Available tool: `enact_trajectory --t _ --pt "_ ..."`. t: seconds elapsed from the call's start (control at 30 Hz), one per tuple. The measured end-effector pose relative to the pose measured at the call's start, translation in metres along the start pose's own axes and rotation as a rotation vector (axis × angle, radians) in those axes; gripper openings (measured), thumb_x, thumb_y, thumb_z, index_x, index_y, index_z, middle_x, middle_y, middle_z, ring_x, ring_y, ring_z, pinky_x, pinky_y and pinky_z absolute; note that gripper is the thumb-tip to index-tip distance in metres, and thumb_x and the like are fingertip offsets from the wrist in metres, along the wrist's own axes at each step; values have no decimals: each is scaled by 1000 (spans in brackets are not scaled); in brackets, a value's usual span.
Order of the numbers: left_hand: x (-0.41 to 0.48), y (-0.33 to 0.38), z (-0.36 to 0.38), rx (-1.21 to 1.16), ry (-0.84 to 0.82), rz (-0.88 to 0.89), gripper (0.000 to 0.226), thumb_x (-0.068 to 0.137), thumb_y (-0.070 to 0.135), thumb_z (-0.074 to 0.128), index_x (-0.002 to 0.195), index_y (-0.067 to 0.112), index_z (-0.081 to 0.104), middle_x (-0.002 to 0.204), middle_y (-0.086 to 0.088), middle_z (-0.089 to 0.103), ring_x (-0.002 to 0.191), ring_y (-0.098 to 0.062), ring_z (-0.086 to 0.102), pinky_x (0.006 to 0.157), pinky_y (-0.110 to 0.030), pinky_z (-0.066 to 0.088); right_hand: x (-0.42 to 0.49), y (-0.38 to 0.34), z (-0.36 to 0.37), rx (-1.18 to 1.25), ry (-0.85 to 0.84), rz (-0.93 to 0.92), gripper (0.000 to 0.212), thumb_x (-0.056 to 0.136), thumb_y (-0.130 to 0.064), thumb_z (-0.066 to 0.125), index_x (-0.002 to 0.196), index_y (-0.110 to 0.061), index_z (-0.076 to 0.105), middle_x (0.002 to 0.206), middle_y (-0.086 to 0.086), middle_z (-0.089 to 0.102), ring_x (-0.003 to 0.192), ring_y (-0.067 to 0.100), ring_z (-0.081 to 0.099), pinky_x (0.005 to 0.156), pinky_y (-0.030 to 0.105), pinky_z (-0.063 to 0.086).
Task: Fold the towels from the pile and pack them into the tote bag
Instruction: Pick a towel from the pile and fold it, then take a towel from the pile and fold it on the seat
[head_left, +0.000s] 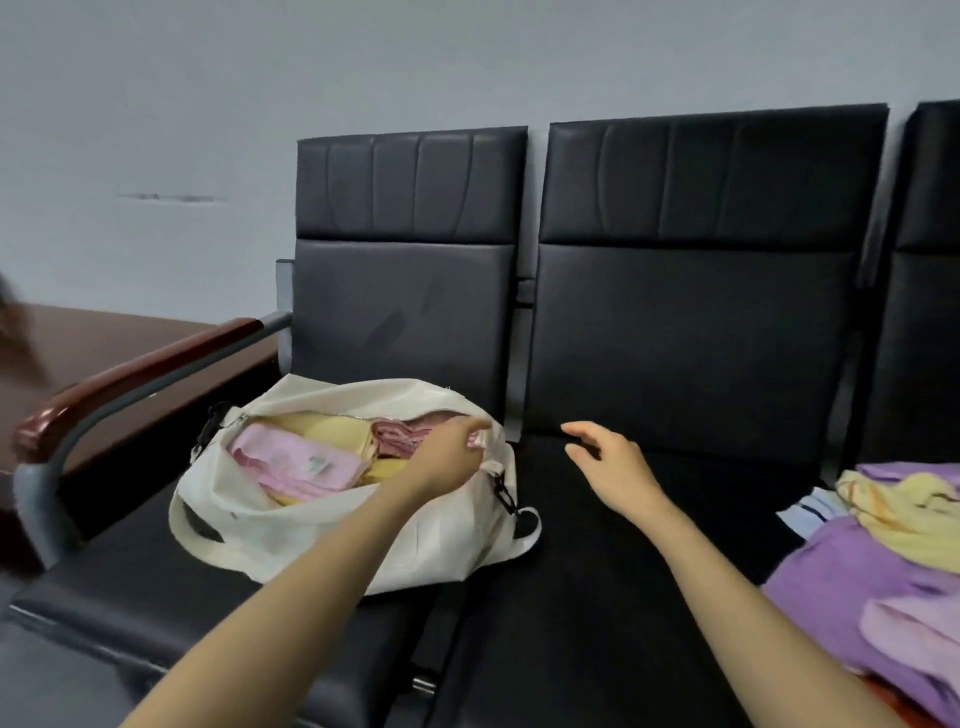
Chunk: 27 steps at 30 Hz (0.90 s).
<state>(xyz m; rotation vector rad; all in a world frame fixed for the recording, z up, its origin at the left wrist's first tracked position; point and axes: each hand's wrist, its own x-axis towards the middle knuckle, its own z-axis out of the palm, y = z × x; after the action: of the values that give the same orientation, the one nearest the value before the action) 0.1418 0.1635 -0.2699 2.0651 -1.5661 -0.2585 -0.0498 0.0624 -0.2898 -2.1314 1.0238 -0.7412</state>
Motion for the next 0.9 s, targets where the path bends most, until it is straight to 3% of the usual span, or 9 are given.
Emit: enact_trajectory --t 0.1,0.23,0.5,0.63,0.73,0.8,0.9 --pt "-6 60 33 -13 -74 89 46 91 8 51 137 13 50 142 -4 49 130 -20 45 102 -20 30 -41 23 -56 -23 104 54 31 97 -22 54 128 -23 58 131 -5 57 126 14 49 98 25 38" --pt "-15 132 89 -55 -196 239 40 95 14 52 135 16 51 143 -3 46 128 -18 46 96 -17 34 -93 71 -121 -150 221 159 26 95 -18 57 120 -17 63 125 3 61 116 19 55 89 23 37" --pt "-37 243 195 -167 -450 374 45 92 13 52 137 15 49 142 -7 45 128 -21 45 101 -26 36 -166 170 -214 -439 280 403 33 90 -21 63 121 -12 63 130 10 58 122 29 48 103 36 38" --pt "-42 274 233 -225 -508 395 49 94 13 51 142 12 42 145 -7 43 133 -21 39 103 -22 30 -182 204 -236 -539 220 601 46 95 -29 54 138 -16 46 141 13 46 132 32 38 106 36 35" --pt "-39 294 259 -254 -486 407 51 94 13 48 144 12 39 146 -6 42 134 -21 39 105 -23 30 -185 216 -245 -537 275 667 50 98 -25 45 147 -21 32 153 14 27 141 32 22 113 37 26" --pt "-33 309 275 -237 -462 424 51 96 13 44 146 11 35 149 -6 39 135 -22 38 108 -26 29 -188 225 -248 -467 350 700 57 98 -16 44 151 -21 22 155 15 21 140 34 22 111 39 26" --pt "-22 335 293 -244 -436 446 51 100 14 38 149 12 29 141 -11 49 126 -26 47 100 -29 35 -194 239 -248 -392 428 749 63 96 -10 42 153 -18 15 154 14 25 136 35 30 105 40 32"
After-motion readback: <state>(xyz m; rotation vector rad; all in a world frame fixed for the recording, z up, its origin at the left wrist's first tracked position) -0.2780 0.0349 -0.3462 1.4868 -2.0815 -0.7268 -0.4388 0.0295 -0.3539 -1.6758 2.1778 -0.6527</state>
